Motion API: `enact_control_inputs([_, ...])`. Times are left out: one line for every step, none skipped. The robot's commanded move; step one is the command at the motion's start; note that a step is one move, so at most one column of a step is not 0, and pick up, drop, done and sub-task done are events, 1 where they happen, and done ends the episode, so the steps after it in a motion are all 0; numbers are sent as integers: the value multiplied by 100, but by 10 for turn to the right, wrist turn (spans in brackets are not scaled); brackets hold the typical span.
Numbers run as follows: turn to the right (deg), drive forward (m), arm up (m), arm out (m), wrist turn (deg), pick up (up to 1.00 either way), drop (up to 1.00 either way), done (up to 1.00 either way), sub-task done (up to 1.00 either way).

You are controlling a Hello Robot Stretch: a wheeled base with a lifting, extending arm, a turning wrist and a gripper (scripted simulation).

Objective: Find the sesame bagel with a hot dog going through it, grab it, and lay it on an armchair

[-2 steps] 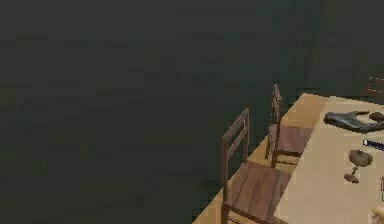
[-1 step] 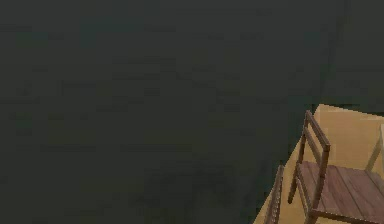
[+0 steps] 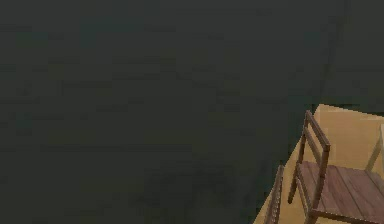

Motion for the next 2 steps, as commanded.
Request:
enact_control_inputs([0, 0, 34, 0, 0, 0, 0, 0, 0])
enact_control_inputs([0, 0, 0, 34, 0, 0, 0, 0, 0])
